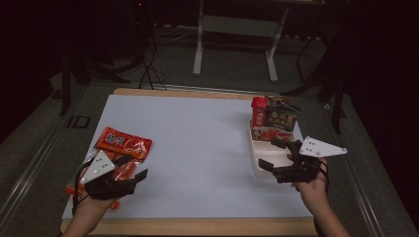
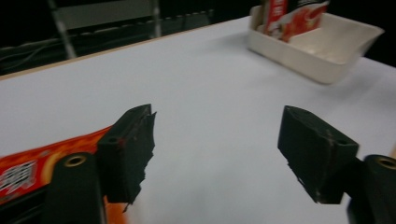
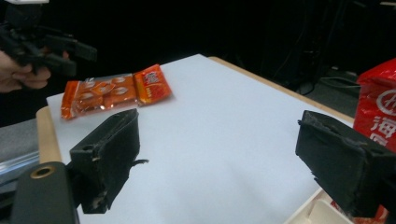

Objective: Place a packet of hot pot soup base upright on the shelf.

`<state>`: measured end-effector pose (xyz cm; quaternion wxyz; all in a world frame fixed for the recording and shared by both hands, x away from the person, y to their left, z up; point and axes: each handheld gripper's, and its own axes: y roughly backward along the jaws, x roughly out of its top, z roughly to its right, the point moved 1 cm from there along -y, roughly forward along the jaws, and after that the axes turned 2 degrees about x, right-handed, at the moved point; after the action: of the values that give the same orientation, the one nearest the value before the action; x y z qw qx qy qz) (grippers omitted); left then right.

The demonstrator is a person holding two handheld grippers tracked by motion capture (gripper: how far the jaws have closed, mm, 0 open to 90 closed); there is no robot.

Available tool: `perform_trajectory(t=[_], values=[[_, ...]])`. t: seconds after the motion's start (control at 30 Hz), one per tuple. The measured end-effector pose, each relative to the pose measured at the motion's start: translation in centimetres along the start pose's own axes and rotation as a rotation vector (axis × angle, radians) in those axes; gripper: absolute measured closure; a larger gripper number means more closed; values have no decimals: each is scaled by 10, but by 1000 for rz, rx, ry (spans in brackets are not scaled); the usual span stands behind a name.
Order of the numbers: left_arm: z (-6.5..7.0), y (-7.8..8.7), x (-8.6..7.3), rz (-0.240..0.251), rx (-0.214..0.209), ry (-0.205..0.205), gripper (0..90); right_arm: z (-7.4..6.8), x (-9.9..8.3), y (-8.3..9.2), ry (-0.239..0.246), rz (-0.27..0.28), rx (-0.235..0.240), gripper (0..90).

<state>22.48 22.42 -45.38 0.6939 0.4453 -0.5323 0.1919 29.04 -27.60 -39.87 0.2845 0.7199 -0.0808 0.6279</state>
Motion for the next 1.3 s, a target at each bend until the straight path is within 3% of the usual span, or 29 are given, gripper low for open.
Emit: perform_trajectory(t=[0.07,0.1,0.13,0.2,0.3,0.47,0.5,0.53,0.57,0.7,0.87,0.9,0.97,1.07,1.13,1.3], values=[[-3,2,-2,3,17,7,359,0,0,1,1,0,4,132],[-13,9,-7,4,45,32,359,0,-1,2,-2,6,6,132],[-17,11,-9,-10,77,31,460,-1,-2,4,-23,12,24,133],[-25,17,-14,-23,108,41,551,-2,-5,6,-33,26,39,134],[-39,24,-21,-68,182,45,678,-5,-8,6,-38,24,50,135],[-58,33,-31,-117,240,75,830,-9,-10,6,-45,31,72,135],[-68,37,-38,-139,283,92,830,-10,-11,6,-43,32,73,135],[-72,39,-41,-145,301,96,889,-11,-11,5,-43,33,82,136],[-75,40,-44,-157,333,94,900,-11,-11,5,-47,38,88,137],[-92,41,-60,-231,382,108,900,-13,-12,3,-52,40,105,137],[-107,39,-76,-292,430,161,900,-13,-13,1,-56,41,115,137],[-113,38,-81,-328,444,178,900,-13,-13,1,-53,44,116,137],[-118,37,-87,-355,464,194,900,-14,-12,2,-52,47,121,137],[-121,36,-92,-381,467,207,900,-14,-12,3,-42,49,121,137],[-123,33,-96,-427,474,196,900,-14,-12,3,-39,46,116,137],[-123,30,-96,-451,483,202,900,-14,-12,3,-38,43,115,137]])
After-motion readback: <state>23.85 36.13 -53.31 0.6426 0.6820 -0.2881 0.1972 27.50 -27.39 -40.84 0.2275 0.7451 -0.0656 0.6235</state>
